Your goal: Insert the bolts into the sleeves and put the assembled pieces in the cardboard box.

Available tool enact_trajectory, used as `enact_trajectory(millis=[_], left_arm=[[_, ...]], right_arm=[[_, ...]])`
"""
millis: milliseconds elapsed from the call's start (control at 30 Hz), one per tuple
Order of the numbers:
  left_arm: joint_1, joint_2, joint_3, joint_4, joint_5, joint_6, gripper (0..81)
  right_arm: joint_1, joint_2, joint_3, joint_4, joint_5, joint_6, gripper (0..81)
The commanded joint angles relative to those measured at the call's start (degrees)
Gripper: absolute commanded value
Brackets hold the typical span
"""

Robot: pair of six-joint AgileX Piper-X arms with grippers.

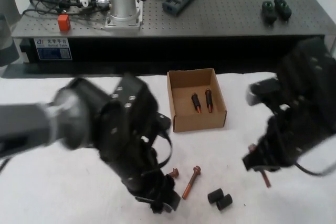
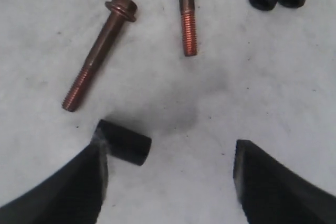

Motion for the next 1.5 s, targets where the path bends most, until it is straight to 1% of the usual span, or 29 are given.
enact_trajectory(millis=[0, 67, 133, 233, 300, 400, 667, 933, 1067, 1167, 1367, 1467], left_arm=[[-1.2, 1.3, -3.2, 0.9, 0.2, 2.3, 49.4], [-3.2, 2.8, -6.6, 1.0, -1.8, 5.8, 48.5], [-5.1, 4.4, -9.7, 1.0, -4.0, 10.0, 45.0], [-7.0, 8.0, -14.6, 1.6, -3.9, 14.3, 40.3], [-8.0, 10.5, -18.4, 3.7, -3.3, 17.2, 39.4], [-8.8, 14.8, -23.4, 6.1, -3.8, 20.1, 39.4], [-9.2, 23.9, -33.5, 10.1, -4.6, 23.2, 39.1], [-9.6, 26.3, -34.1, 10.9, -4.6, 25.5, 39.1], [-10.2, 26.3, -34.1, 10.9, -2.1, 26.5, 39.1], [-10.4, 26.3, -34.1, 11.9, -2.0, 27.4, 39.0], [-10.4, 26.3, -34.1, 14.3, -3.9, 28.8, 33.3], [-10.4, 26.8, -34.1, 13.5, -3.8, 28.8, 32.2]], right_arm=[[-1.4, -5.1, 3.3, -0.3, -0.7, 1.5, 4.3], [-2.4, -7.8, 5.5, -0.1, -0.7, 2.3, 4.3], [-3.9, -10.4, 7.3, 0.8, -0.7, 3.0, 4.3], [-5.7, -13.4, 9.7, 2.8, -1.6, 3.8, 4.3], [-6.7, -15.3, 11.4, 3.4, -3.4, 4.0, 4.3], [-7.5, -17.3, 13.2, 4.2, -4.5, 4.0, 4.3], [-7.6, -19.6, 14.2, 4.7, -4.6, 4.0, 4.3], [-7.6, -19.6, 14.2, 4.3, -4.6, 4.0, 4.3], [-7.6, -19.6, 14.2, 4.0, -4.6, 4.0, 4.3], [-7.6, -19.6, 14.2, 4.0, -4.6, 4.0, 4.3], [-7.6, -19.6, 14.2, 4.0, -4.6, 4.4, 4.3], [-7.6, -19.6, 14.2, 4.0, -4.6, 5.2, 4.3]])
